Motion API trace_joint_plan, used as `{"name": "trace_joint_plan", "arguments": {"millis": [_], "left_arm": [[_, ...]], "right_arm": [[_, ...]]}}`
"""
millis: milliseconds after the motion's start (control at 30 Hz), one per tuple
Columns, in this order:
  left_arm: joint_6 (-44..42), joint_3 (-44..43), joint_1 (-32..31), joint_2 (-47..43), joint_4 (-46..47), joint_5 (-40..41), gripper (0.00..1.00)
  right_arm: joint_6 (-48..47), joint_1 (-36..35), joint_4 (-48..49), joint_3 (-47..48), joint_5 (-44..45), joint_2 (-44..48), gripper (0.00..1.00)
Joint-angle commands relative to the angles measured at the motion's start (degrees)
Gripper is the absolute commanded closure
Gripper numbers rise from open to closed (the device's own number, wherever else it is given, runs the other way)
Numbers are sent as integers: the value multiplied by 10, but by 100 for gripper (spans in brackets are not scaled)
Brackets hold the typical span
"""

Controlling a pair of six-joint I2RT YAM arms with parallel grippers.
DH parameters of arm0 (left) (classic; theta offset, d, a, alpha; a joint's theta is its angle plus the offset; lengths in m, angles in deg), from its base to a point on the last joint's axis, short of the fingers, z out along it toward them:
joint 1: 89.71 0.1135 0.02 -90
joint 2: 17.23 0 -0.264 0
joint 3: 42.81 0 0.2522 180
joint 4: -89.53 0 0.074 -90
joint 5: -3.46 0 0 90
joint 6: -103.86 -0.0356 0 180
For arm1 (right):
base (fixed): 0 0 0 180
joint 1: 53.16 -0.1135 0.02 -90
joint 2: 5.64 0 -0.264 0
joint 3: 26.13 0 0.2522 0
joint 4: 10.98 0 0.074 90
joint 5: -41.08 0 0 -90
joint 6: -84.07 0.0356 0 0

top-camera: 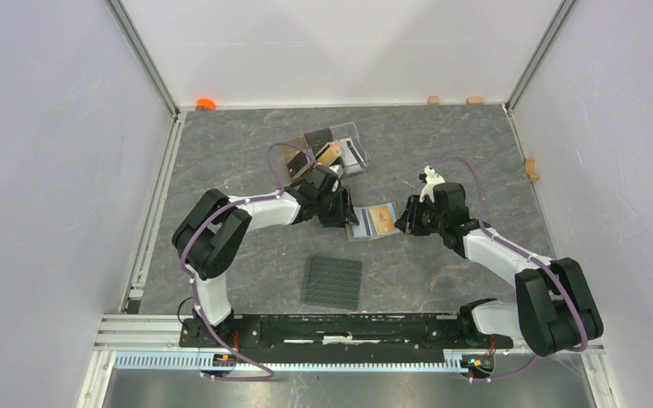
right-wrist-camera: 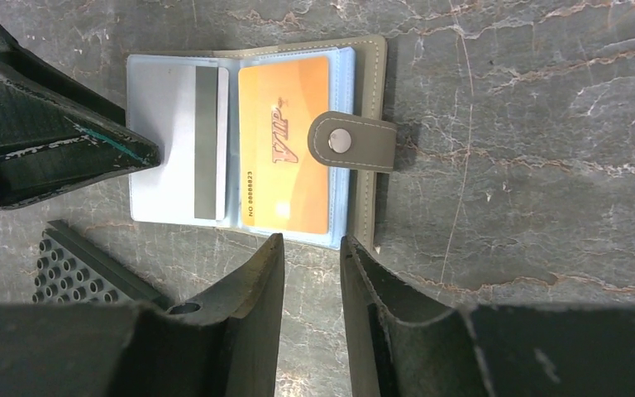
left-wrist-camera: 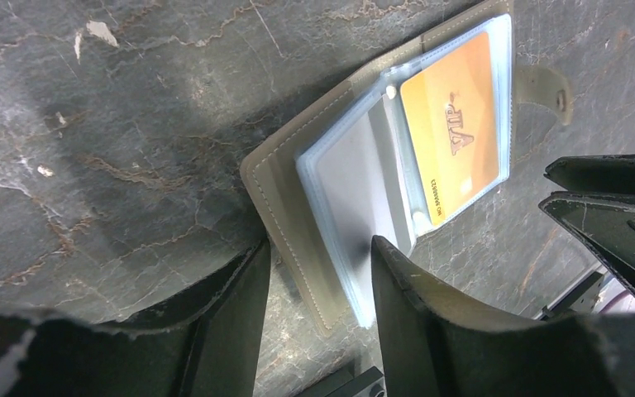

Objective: Put the credit cards into the card holder
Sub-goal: Turn over the card holder at the center of the board.

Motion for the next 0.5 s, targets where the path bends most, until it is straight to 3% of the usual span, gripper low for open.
{"name": "trace_joint_plan", "arguments": {"millis": [0, 467], "left_arm": [[-28, -11, 1, 22, -18, 23, 45], [-29, -10, 1, 26, -22, 25, 52]], "right_arm": [[-4, -2, 10, 25, -17, 4, 64], [-8, -1, 49, 27, -28, -66, 66]]}}
